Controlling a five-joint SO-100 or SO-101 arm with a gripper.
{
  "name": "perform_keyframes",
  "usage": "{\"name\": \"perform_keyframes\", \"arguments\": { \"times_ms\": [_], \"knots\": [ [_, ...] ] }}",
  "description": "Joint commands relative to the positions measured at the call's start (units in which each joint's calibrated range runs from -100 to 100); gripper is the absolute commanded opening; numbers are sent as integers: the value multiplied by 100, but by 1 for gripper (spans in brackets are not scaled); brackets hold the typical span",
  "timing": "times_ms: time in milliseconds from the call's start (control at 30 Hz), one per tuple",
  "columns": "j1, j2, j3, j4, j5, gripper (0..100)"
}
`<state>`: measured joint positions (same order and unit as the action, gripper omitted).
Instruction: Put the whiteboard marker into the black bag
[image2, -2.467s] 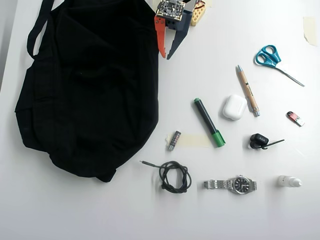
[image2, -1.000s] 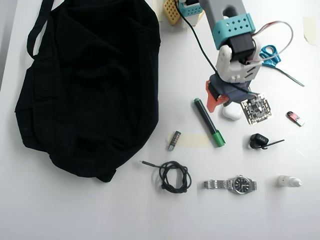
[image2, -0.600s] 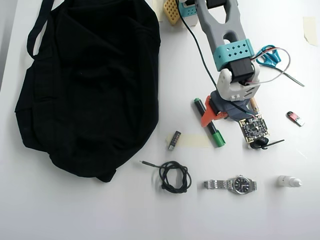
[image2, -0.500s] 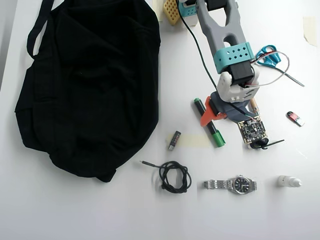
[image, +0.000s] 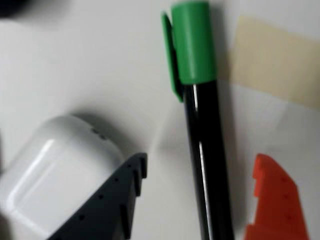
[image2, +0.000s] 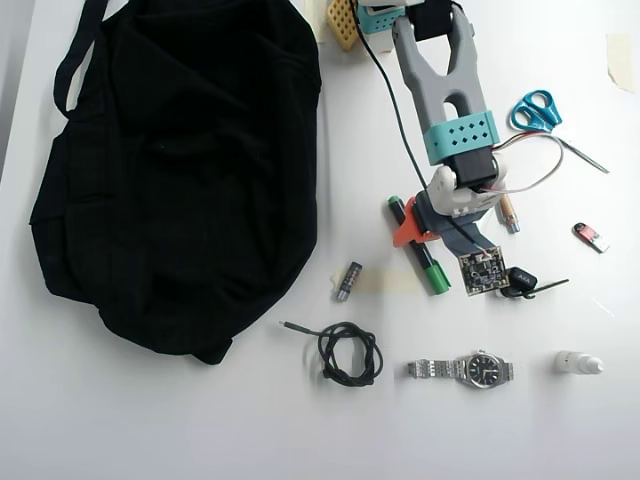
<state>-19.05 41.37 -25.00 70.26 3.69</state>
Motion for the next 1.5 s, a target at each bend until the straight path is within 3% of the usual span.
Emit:
{"name": "perform_keyframes", "arguments": {
  "times_ms": [0, 133, 433, 633, 767, 900, 1133, 1367, 1467],
  "knots": [
    [20, 21, -249, -118, -112, 28],
    [27, 13, -258, -49, -175, 25],
    [95, 21, -249, -41, -180, 2],
    [267, -137, -276, 235, -164, 2],
    [663, -792, -1094, 1682, -101, 2],
    [1703, -1838, -1992, 2940, -96, 2],
    [3041, -3041, -1274, 2914, -96, 2],
    [4657, -3016, -1139, 2724, -107, 3],
    [4807, -2983, -968, 2449, -101, 13]
  ]
}}
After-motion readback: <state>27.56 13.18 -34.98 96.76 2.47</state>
